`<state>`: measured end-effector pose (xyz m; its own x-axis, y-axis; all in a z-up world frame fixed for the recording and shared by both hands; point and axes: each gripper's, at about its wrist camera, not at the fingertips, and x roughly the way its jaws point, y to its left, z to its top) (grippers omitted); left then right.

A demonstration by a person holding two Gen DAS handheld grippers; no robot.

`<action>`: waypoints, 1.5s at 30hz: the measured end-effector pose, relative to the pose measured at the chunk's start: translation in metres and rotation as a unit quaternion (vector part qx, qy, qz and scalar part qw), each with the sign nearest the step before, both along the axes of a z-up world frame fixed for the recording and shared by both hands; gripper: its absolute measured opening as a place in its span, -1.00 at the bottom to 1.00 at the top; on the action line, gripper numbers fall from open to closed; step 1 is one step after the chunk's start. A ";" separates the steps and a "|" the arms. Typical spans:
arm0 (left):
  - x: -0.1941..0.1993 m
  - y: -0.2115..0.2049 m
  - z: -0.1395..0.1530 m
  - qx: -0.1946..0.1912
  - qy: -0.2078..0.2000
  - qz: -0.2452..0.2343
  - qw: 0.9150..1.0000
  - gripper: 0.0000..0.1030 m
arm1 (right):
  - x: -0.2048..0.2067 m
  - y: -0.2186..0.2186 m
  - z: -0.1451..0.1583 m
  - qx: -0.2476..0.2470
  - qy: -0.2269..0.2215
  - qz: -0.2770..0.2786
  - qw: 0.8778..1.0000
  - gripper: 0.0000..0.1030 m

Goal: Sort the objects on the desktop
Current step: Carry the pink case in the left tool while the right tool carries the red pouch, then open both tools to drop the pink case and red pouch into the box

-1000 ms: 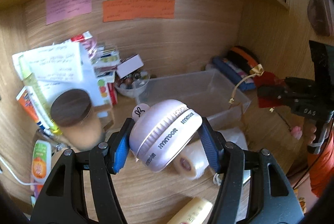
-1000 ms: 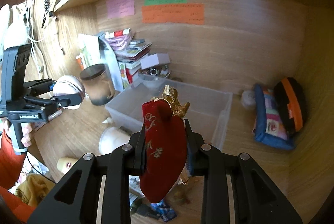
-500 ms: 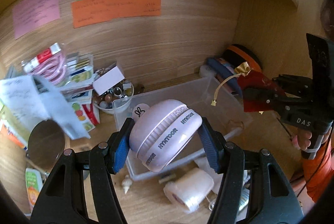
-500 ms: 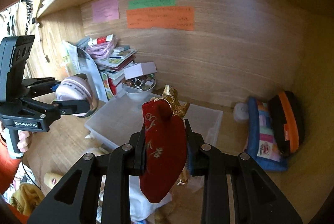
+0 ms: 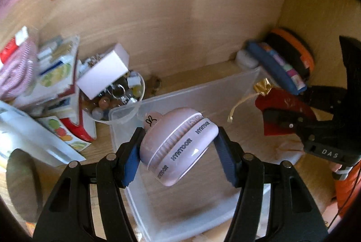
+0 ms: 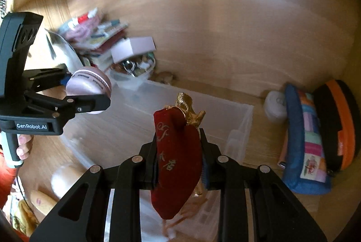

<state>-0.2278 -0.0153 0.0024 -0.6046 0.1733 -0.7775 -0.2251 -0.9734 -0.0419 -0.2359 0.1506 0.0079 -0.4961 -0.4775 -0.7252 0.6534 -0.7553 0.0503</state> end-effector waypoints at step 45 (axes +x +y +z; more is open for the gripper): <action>-0.003 0.012 0.002 -0.062 -0.026 0.010 0.998 0.52 | 0.017 -0.008 0.008 0.060 0.034 0.009 0.998 0.49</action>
